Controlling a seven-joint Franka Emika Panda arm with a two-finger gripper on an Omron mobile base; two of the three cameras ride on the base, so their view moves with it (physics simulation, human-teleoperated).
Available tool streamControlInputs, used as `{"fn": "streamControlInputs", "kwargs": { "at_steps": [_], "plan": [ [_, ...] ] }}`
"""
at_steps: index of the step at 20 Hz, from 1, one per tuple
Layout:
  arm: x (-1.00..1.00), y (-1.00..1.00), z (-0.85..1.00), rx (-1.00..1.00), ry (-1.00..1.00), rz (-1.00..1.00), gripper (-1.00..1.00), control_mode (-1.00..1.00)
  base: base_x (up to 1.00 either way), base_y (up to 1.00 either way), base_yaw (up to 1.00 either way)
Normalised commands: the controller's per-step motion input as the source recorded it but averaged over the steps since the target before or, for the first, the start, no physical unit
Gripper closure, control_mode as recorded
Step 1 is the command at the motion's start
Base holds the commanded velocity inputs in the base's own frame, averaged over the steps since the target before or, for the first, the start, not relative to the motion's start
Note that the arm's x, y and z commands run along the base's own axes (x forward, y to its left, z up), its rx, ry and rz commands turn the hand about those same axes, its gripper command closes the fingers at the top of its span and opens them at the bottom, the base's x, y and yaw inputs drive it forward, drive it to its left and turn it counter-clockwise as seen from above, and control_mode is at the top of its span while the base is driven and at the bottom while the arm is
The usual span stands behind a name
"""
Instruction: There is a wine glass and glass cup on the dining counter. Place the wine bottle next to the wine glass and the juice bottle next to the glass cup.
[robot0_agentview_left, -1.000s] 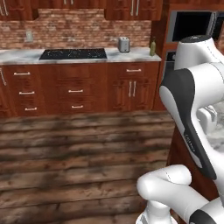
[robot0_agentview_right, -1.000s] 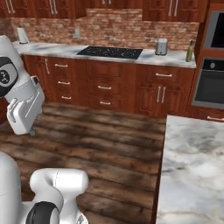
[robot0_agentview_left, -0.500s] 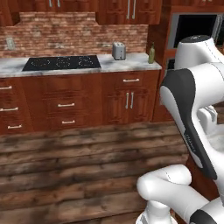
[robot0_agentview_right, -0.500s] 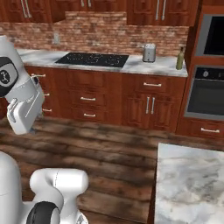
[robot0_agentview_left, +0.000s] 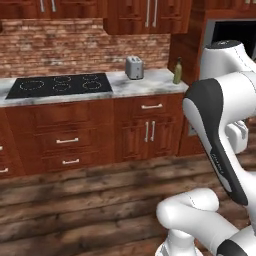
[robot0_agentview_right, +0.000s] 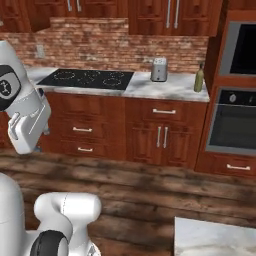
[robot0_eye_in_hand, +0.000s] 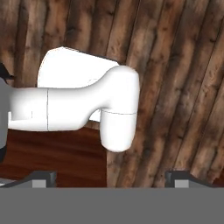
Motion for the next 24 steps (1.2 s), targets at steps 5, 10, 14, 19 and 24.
{"fn": "streamControlInputs", "kwargs": {
  "at_steps": [5, 10, 14, 19, 24],
  "plan": [
    [0.00, 0.00, 0.00, 0.00, 0.00, 0.00, -1.00, 1.00, 1.00, -0.16, -0.02],
    [0.00, 0.00, 0.00, 0.00, 0.00, 0.00, -1.00, 1.00, 1.00, -0.42, 0.00],
    [0.00, 0.00, 0.00, 0.00, 0.00, 0.00, -1.00, 1.00, 0.91, -0.64, 0.00],
    [0.00, 0.00, 0.00, 0.00, 0.00, 0.00, -1.00, 1.00, 0.74, -0.55, 0.00],
    [0.00, 0.00, 0.00, 0.00, 0.00, 0.00, -1.00, 1.00, 0.66, -0.41, -0.02]
  ]
}}
